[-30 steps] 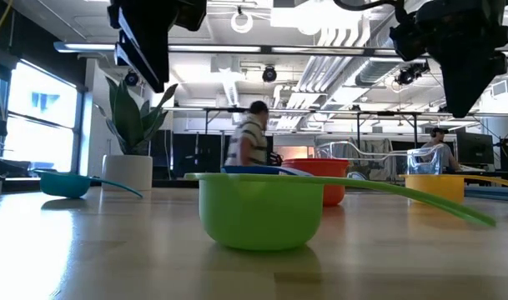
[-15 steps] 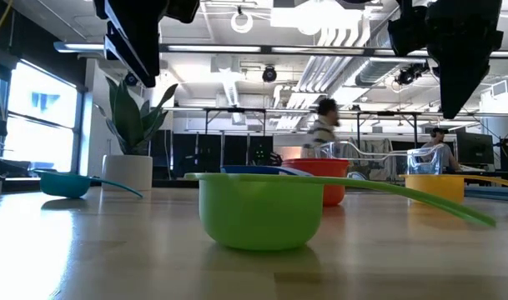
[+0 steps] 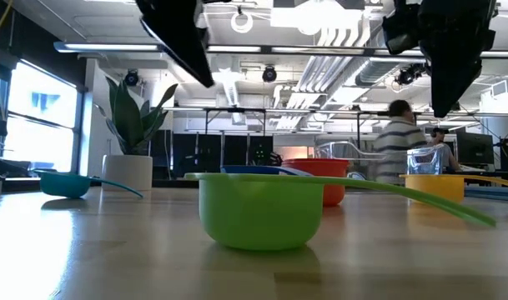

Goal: Nest measuring cups in basket
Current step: Stack the dark blue measuring cup on top of the red measuring cup

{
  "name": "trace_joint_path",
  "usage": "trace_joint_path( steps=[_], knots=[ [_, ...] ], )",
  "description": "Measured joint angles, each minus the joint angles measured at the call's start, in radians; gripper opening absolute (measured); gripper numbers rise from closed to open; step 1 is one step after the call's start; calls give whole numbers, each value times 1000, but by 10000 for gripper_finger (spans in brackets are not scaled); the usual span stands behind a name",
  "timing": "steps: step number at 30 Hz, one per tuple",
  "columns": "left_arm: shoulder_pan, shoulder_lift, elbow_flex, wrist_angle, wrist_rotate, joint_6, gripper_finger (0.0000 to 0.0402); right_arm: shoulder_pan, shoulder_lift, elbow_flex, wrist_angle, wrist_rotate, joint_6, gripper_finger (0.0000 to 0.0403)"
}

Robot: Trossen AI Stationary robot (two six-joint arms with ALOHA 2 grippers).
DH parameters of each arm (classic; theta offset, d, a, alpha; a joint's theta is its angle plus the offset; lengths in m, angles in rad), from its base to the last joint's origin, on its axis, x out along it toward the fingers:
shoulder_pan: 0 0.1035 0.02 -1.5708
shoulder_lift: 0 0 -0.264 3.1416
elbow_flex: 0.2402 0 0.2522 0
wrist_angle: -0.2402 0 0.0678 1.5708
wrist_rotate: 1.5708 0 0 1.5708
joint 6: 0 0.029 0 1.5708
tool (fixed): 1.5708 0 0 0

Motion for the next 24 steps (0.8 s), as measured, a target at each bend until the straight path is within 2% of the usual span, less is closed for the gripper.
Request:
trace_joint_path(
  steps=[12,19,24],
  knots=[
    [17,185,0,114,16,197,117,0,0,0,5,0,27,161],
    [18,234,0,189,-70,227,117,0,0,0,5,0,27,161],
    [22,247,2,223,-78,294,117,0,0,0,12,8,28,161]
  ],
)
